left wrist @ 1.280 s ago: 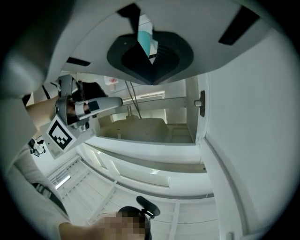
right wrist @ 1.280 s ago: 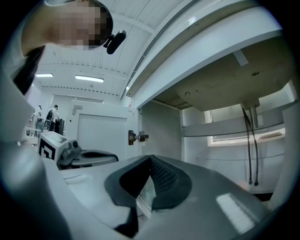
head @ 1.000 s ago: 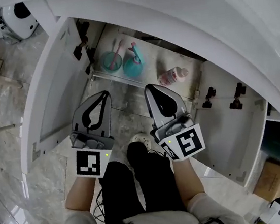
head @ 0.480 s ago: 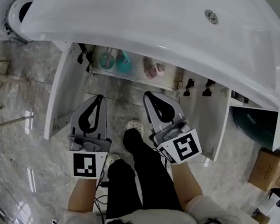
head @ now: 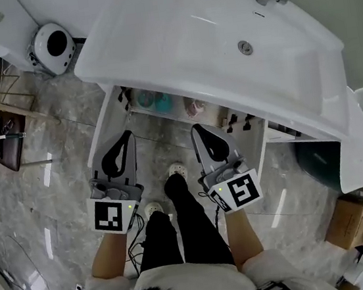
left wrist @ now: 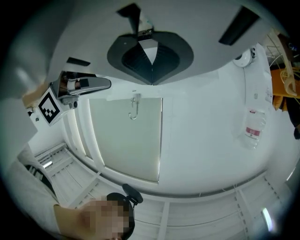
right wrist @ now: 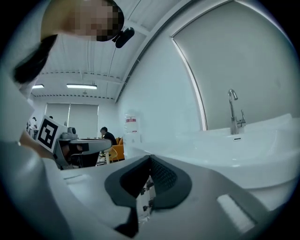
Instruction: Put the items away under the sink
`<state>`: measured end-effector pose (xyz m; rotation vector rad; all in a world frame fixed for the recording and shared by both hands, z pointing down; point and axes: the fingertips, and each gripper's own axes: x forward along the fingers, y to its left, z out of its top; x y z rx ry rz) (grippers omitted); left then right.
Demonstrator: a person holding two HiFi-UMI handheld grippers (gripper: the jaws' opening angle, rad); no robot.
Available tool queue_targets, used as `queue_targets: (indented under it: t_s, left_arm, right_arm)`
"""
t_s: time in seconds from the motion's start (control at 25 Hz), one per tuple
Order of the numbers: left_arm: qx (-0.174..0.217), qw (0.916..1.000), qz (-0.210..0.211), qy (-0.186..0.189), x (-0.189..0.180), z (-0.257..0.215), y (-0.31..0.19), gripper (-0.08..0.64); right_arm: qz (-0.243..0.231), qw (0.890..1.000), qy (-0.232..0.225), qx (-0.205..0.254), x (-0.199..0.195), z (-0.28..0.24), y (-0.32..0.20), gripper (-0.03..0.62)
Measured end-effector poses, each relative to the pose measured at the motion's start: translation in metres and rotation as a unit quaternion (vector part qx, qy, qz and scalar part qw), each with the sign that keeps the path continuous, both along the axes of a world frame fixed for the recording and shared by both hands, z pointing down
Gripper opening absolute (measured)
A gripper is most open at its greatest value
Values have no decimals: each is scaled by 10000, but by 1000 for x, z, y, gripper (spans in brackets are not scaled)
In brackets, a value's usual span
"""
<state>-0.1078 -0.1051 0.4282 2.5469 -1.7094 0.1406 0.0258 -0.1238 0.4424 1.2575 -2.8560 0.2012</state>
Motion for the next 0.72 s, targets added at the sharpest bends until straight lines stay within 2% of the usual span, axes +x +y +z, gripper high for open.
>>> queue_targets:
  t_s: [0.08, 0.2, 0.72]
  left_arm:
    - [83, 10000, -23, -6, -3, -27, 2, 8]
    - [444, 9990, -36, 19, -4, -72, 4, 8]
    - [762, 9968, -232, -55, -15, -181, 32, 8]
  right_arm:
    - [-14, 10000, 2, 57, 0, -24, 2, 11]
    - [-6, 9999, 11, 150, 2, -59, 6, 11]
    - [252, 9984, -30, 503, 13, -167, 23, 11]
